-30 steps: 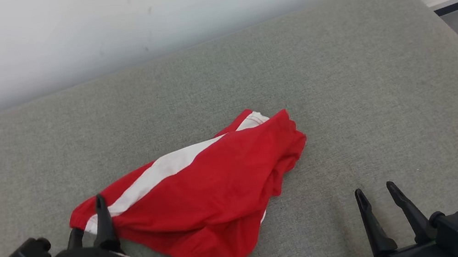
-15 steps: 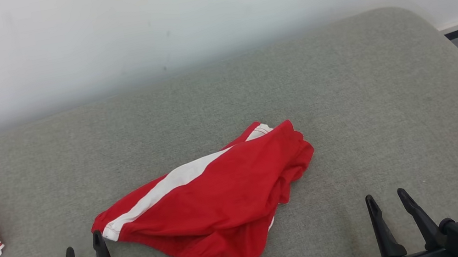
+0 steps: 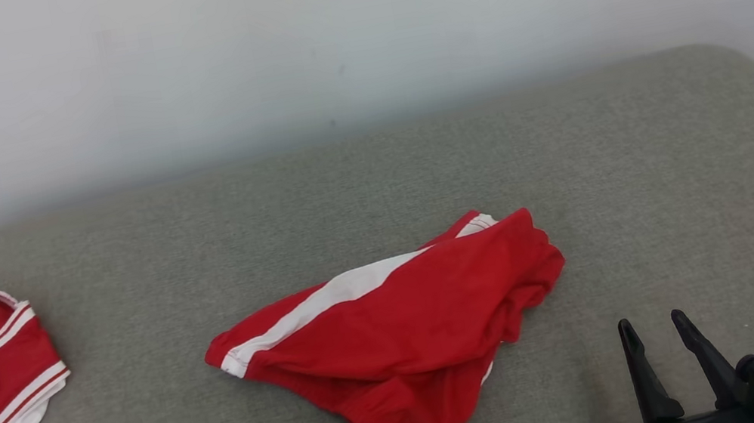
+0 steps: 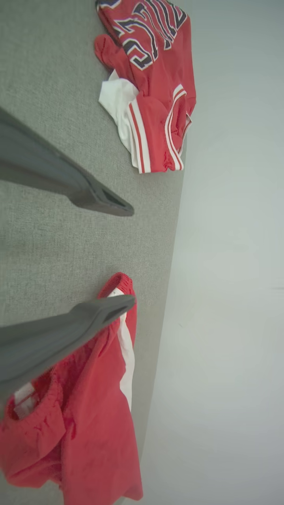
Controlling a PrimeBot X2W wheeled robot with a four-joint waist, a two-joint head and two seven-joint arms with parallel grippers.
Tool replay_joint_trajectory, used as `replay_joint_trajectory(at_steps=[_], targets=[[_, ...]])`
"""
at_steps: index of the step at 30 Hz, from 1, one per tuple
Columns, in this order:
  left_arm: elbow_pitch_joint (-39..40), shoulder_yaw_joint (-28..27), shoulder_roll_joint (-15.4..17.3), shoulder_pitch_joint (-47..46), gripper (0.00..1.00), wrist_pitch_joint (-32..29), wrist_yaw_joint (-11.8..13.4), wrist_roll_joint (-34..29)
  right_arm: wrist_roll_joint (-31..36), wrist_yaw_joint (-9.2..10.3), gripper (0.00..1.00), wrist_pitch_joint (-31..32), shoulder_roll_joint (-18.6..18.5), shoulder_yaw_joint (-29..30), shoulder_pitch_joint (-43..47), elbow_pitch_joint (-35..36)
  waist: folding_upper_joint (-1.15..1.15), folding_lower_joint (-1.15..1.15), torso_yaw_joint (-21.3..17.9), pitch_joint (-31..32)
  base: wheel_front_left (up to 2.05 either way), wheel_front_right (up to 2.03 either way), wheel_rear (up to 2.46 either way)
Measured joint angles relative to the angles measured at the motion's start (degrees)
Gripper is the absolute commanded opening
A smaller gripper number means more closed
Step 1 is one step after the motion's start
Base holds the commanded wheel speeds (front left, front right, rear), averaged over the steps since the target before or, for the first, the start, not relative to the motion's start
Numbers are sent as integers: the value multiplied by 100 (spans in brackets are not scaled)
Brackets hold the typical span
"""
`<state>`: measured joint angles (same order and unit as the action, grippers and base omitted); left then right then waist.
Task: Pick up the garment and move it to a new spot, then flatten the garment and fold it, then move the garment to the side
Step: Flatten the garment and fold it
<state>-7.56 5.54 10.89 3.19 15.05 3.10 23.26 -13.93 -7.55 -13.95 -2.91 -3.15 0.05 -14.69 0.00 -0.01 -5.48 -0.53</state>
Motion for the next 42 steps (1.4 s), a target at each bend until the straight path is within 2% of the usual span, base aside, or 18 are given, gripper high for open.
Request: replay_joint_trajectory(at_steps=[4,8,12,17,21,24,30,38,39,40,41,42], targets=[[29,-374,-226,244,100,0,-420,-344,1,0,100,174,-27,3,-38,10,0,0,168,39,0,0,0],[51,-711,-493,345,100,0,-704,-734,-14,0,100,405,-99,30,-42,8,0,0,363,81,0,0,0],[54,-832,-612,354,100,0,-864,-943,-171,0,100,801,-200,-22,-234,51,0,0,473,107,0,0,0],[120,-879,-705,344,100,0,-954,-1078,-436,0,100,2076,-479,-13,-1074,33,0,0,505,38,0,0,0],[171,-803,-750,277,100,0,-975,-1145,-750,0,100,3444,-535,112,-1925,-207,0,1,546,-94,0,0,0],[182,-733,-770,201,100,0,-1016,-1194,-878,0,100,4203,-534,246,-2432,-419,0,1,627,-202,0,0,0],[189,-662,-783,126,100,0,-1023,-1226,-722,0,100,4859,-504,486,-2920,-788,0,1,853,-436,0,0,0],[187,-682,-791,49,100,0,-1026,-1226,-510,0,100,5230,-361,533,-3086,-998,0,1,1092,-709,0,0,0],[187,-690,-792,42,100,0,-1027,-1226,-511,0,95,5233,-343,522,-3085,-973,0,2,1105,-732,0,0,0],[187,-695,-792,39,100,0,-1043,-1225,-511,0,68,5235,-331,508,-3082,-943,0,2,1112,-751,0,0,0],[187,-698,-792,38,100,0,-1046,-1224,-511,0,28,5257,-326,488,-3075,-906,0,2,1110,-760,0,0,0],[185,-693,-792,38,100,0,-1047,-1214,-511,0,0,5261,-322,467,-3065,-880,0,2,1101,-763,0,0,0]])
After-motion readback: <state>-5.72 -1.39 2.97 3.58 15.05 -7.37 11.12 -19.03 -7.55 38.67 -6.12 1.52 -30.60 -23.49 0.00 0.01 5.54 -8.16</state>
